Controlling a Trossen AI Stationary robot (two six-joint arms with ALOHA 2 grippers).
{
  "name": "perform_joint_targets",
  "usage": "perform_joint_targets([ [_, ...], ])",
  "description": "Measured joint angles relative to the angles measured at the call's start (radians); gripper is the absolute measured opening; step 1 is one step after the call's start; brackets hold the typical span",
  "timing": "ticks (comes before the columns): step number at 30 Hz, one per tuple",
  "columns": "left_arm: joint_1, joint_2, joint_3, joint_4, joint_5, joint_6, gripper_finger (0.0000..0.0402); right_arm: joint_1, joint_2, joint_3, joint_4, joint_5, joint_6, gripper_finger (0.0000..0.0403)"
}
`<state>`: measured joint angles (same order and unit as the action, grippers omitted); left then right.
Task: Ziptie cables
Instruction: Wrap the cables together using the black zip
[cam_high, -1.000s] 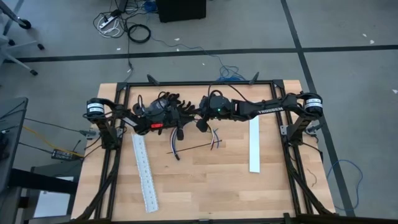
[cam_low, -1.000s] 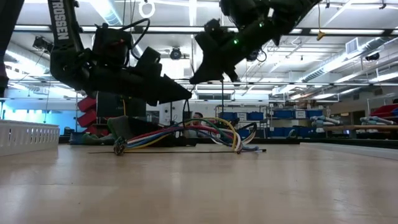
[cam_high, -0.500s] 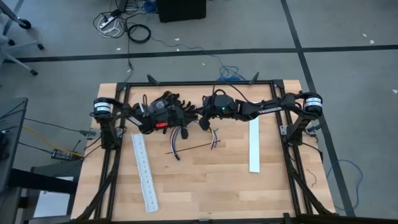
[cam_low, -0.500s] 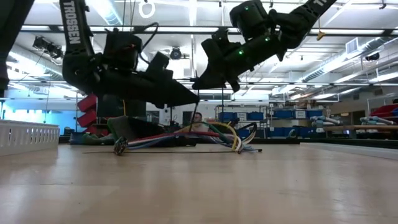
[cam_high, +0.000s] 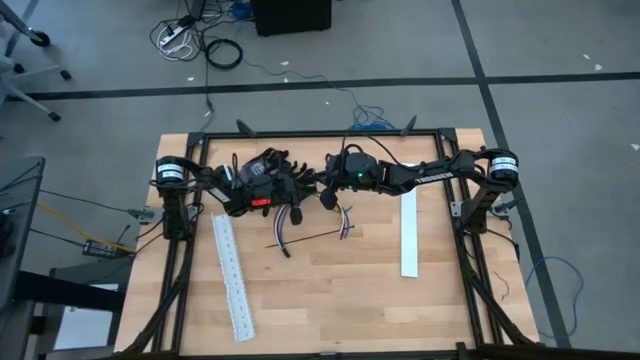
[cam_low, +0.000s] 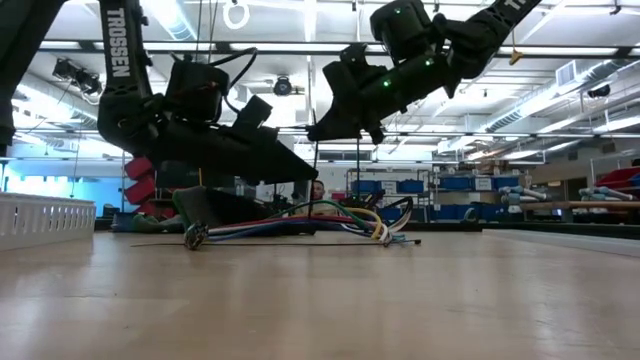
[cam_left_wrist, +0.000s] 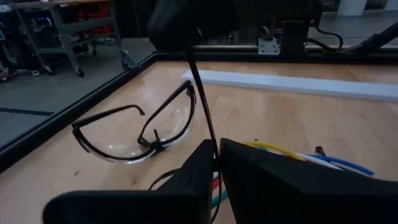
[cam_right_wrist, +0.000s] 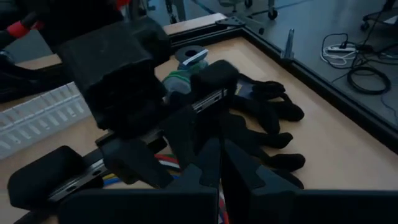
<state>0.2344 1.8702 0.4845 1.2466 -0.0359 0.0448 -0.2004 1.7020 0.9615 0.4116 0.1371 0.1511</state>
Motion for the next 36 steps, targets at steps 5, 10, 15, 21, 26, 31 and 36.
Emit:
perform_joint_targets([
  [5,0.002,0.0,-0.012,0.0,-0.007,0.001,0.0021,-0.019,0.0,0.0,0.011,0.0,-0.007,0.0],
  [10,0.004,0.0,-0.017,-0.002,-0.022,0.011,0.0021,-0.028,0.0,0.0,0.031,0.001,-0.014,0.0],
  [15,0.016,0.001,-0.017,-0.008,-0.022,0.006,0.0021,-0.036,0.0,0.0,0.031,0.004,-0.013,0.0],
  [21,0.016,0.002,-0.017,-0.032,-0.022,0.003,0.0021,-0.036,0.0,0.001,0.054,0.007,-0.014,0.0],
  [26,0.016,0.002,-0.017,-0.059,-0.022,0.003,0.0021,-0.036,0.0,0.001,0.088,0.043,-0.029,0.0],
  [31,0.016,0.002,-0.017,-0.061,-0.022,-0.001,0.0021,-0.035,0.0,0.001,0.12,0.076,-0.058,0.0],
  [36,0.016,0.002,-0.017,-0.061,-0.022,-0.001,0.0021,-0.038,-0.006,0.001,0.174,0.088,-0.083,0.0],
])
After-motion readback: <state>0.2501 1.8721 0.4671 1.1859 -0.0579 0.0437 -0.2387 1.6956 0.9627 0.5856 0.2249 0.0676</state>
